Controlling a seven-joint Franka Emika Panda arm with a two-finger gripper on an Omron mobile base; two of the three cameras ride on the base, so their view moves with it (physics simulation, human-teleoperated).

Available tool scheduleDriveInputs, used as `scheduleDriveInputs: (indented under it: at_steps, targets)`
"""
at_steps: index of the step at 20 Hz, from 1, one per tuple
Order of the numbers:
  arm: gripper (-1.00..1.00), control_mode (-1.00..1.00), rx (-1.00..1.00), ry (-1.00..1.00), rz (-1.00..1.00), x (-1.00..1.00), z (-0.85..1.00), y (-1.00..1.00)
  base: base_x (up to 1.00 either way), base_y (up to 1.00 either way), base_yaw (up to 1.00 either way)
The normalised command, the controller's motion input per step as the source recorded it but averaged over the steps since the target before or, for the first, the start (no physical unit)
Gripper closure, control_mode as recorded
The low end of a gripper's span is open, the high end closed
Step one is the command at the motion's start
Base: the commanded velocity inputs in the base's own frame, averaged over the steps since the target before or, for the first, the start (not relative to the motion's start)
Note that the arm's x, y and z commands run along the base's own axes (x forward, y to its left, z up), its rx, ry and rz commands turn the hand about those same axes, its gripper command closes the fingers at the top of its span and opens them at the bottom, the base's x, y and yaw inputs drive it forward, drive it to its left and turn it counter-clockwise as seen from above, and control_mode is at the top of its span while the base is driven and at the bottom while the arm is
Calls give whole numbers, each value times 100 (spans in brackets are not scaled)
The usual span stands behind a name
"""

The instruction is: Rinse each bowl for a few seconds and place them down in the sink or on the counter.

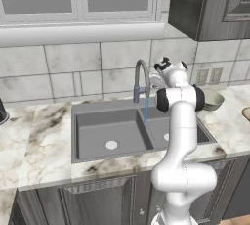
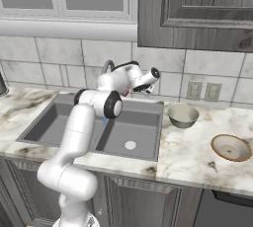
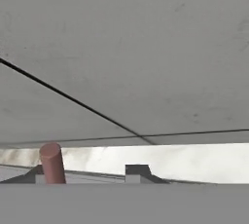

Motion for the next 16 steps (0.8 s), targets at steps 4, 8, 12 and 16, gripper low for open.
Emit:
scheduleDriveInputs:
  at_steps: [4, 8, 12, 16]
  targets:
    - [100, -100, 0, 16, -4, -8, -52, -27, 0, 0, 0]
    - [100, -100, 9, 1, -8, -17, -5, -25, 0, 0, 0]
    - [100, -100, 14, -7, -6, -23, 0, -25, 0, 0, 0]
    - [100, -100, 13, -8, -5, -8, 6, -20, 0, 0, 0]
